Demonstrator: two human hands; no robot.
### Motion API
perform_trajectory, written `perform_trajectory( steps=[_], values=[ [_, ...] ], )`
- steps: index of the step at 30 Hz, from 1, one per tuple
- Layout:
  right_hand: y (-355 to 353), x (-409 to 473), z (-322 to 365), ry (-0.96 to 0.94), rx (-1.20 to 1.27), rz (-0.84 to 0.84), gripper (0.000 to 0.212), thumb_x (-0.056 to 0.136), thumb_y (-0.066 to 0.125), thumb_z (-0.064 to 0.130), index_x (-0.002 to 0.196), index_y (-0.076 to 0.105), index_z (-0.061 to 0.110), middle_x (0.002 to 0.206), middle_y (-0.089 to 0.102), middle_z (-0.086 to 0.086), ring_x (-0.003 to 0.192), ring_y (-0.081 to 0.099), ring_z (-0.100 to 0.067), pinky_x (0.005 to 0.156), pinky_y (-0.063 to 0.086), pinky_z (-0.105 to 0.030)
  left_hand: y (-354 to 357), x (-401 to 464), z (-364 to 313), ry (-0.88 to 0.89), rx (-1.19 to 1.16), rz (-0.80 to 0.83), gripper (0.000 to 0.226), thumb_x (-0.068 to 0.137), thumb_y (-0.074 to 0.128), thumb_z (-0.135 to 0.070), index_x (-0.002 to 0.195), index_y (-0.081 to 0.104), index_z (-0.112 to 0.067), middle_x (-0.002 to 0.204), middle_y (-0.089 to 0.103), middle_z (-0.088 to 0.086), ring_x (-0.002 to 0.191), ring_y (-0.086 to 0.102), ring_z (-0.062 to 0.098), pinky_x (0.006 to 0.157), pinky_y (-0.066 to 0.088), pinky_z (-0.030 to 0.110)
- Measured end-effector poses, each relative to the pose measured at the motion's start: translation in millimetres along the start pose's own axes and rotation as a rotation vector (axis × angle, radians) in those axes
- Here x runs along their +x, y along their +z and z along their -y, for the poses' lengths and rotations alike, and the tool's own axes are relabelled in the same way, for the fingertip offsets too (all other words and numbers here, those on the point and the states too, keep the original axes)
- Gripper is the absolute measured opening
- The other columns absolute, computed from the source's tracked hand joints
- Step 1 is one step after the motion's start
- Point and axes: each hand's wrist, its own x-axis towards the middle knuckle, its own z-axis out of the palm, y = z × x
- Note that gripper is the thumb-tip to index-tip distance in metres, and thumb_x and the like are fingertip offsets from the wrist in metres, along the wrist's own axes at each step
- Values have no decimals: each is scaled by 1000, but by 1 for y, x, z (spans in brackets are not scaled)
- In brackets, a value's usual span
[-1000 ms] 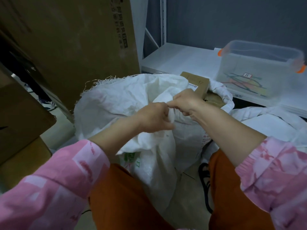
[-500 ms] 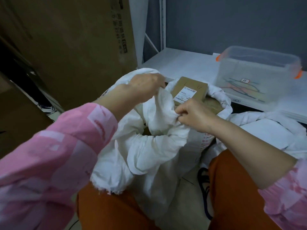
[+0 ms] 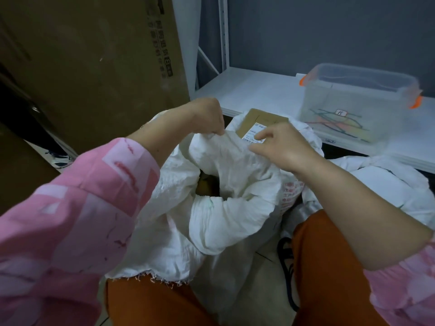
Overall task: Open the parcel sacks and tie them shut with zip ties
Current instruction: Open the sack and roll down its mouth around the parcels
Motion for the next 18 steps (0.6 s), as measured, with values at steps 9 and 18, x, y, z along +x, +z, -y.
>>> perform_trajectory(
  steps=[9, 18],
  values=[
    [17, 2, 11, 99, 140, 269, 42, 91, 60, 25, 51, 49, 15, 46, 46, 3, 42, 36, -10, 42, 30, -19, -2, -4, -5, -29, 134, 178, 34, 84, 68, -29, 104, 67, -1, 74, 55, 8, 51, 38, 16, 47, 33, 22],
    [10, 12, -6, 374, 435, 451, 33, 93, 58, 19, 62, 48, 17, 37, 34, 9, 30, 24, -1, 30, 18, -10, 9, -31, 5, 263, -106, 138, 22, 77, 73, -41, 97, 72, -32, 111, 63, -14, 96, 60, 9, 76, 53, 23]
  ],
)
